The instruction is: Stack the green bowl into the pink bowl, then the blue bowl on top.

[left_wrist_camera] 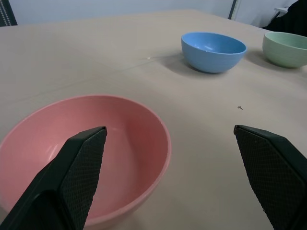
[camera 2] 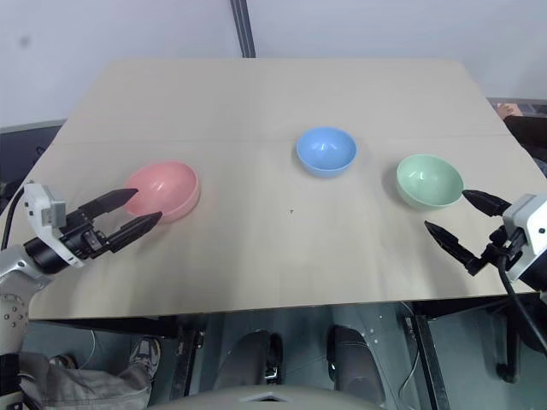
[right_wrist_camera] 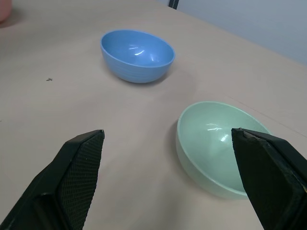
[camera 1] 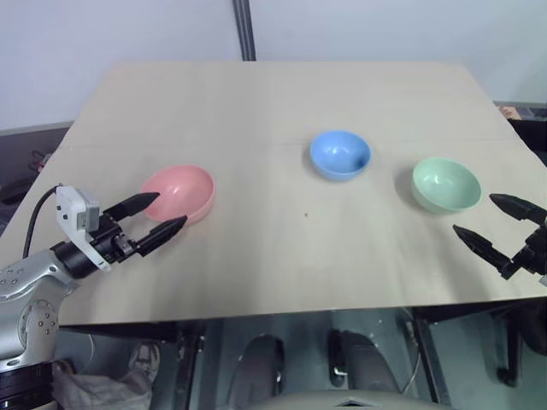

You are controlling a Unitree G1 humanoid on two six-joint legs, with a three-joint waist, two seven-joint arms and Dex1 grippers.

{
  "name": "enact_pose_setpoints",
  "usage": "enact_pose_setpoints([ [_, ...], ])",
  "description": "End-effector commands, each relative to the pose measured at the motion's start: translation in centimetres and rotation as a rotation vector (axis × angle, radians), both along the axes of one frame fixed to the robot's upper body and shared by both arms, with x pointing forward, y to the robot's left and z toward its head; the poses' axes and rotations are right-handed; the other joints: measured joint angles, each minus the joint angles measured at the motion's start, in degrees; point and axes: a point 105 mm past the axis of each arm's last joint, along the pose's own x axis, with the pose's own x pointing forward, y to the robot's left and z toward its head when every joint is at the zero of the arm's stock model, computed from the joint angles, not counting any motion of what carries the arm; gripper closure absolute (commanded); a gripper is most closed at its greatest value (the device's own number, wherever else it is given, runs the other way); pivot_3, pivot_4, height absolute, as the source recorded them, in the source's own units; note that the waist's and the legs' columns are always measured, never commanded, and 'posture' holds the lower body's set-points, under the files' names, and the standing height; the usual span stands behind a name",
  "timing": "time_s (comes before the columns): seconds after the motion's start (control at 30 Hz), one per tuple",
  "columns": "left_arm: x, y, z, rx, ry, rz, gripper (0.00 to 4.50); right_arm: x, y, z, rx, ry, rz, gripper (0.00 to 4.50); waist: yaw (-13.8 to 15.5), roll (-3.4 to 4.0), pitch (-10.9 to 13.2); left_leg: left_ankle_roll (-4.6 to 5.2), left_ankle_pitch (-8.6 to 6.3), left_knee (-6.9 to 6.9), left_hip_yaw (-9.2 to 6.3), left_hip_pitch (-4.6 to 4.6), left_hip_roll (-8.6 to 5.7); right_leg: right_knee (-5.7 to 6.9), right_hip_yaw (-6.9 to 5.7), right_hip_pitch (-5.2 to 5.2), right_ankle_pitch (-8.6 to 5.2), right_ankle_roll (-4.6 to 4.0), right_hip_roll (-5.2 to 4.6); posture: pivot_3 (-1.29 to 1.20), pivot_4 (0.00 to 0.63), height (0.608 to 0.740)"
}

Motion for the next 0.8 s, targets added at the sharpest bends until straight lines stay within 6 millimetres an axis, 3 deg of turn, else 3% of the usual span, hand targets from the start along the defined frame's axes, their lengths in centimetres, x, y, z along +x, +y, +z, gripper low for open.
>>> enact_pose_setpoints([
  [0.03,-0.1,-0.7,1.4,0.014,-0.049,-0.050,0.00,0.2,1.0,0.9,-0.011,-0.029,0.030,0.05,0.09,0.00,0.00,0.00,0.00,0.00,0.00,0.00,0.00,0.00,0.00,0.00,0.00,0.00,0.00,0.00,0.150,0.740],
  [0.5,0.3,-2.9,1.9,-0.017,-0.083,-0.154,0.00,2.5,2.3,0.6,-0.053,-0.051,0.001,0.05,0.28,-0.01,0.00,0.00,0.00,0.01,0.01,0.01,-0.12,0.02,0.01,0.00,0.00,0.00,0.02,0.00,0.150,0.740],
  [0.63,1.1,-2.2,1.9,0.035,-0.106,-0.044,0.00,2.9,3.2,0.4,-0.043,-0.044,0.011,0.05,0.29,-0.01,0.00,0.00,0.00,0.01,0.00,0.01,-0.13,0.02,0.01,0.00,0.00,0.00,0.02,0.00,0.150,0.740],
  [0.8,3.2,-0.1,1.0,0.280,-0.057,0.287,0.00,1.9,5.3,0.4,-0.040,-0.037,0.163,0.05,0.32,-0.03,0.00,0.00,0.00,0.01,-0.02,0.00,-0.20,0.02,0.02,0.01,0.01,0.00,0.01,0.00,0.150,0.740],
])
